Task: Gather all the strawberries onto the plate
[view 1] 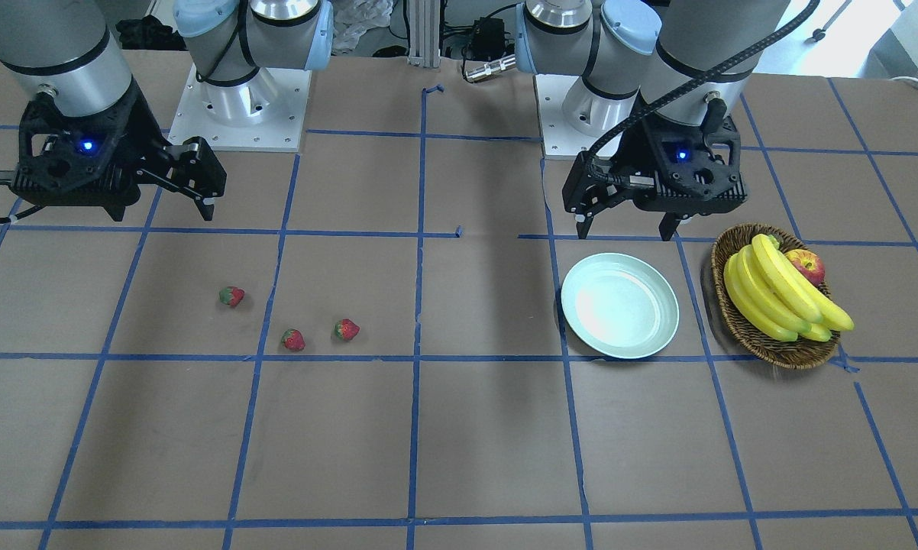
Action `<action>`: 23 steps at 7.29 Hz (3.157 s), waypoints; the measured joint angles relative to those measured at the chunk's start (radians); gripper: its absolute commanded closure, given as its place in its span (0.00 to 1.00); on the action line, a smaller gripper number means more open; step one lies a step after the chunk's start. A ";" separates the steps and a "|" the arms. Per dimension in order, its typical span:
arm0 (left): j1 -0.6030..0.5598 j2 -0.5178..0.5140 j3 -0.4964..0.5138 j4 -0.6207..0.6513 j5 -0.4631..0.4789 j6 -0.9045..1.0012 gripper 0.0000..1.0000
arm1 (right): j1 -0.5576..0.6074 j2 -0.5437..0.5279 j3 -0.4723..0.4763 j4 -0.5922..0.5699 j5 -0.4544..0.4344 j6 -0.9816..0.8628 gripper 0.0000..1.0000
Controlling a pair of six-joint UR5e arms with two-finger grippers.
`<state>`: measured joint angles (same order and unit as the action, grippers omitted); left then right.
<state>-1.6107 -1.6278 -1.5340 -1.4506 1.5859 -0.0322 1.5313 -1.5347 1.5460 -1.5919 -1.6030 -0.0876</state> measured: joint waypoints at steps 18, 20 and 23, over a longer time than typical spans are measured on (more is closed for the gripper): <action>-0.009 0.001 -0.024 0.001 0.004 0.000 0.00 | -0.067 0.175 0.635 -0.719 -0.057 -0.171 0.92; -0.009 0.001 -0.024 0.001 0.005 0.000 0.00 | -0.068 0.175 0.645 -0.727 -0.059 -0.169 1.00; -0.009 0.001 -0.024 0.001 0.005 0.000 0.00 | -0.052 0.166 0.560 -0.718 -0.032 -0.105 1.00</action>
<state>-1.6199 -1.6266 -1.5579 -1.4500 1.5907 -0.0318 1.4791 -1.3684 2.1062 -2.3102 -1.6349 -0.1930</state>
